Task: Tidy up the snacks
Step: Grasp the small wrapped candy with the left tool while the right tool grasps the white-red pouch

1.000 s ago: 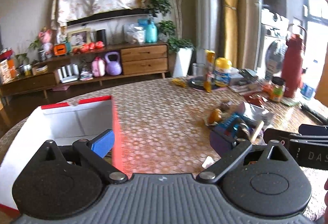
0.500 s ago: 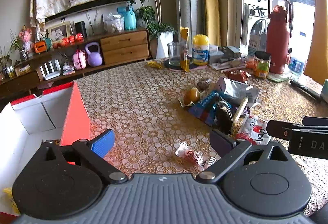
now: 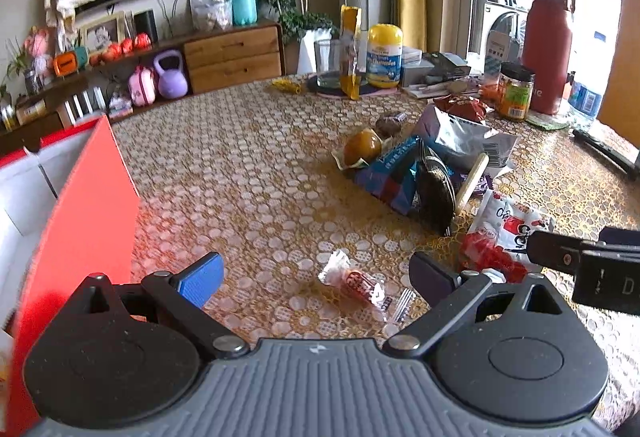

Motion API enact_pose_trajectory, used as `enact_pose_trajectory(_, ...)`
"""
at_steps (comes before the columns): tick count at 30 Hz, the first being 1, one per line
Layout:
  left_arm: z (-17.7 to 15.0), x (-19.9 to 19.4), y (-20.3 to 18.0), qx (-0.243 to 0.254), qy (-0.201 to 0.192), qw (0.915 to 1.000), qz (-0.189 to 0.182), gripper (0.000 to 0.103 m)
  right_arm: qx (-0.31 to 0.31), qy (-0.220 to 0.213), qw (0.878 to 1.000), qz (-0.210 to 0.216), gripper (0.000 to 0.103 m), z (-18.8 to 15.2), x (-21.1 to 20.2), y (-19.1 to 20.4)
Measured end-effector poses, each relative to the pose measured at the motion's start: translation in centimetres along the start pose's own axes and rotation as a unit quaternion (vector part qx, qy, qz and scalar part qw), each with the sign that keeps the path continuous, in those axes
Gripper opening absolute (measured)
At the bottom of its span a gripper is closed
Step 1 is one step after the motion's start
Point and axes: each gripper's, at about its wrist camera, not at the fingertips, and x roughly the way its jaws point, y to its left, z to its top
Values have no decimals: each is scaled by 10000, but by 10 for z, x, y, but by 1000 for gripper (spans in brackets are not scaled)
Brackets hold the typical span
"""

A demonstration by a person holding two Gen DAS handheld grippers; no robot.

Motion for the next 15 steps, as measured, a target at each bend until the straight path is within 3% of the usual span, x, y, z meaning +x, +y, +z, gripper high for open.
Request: enact_pose_trajectory(15, -9, 36, -9, -156, 209, 9996, -132, 97, 86, 189, 9997, -104, 92, -7, 23, -10)
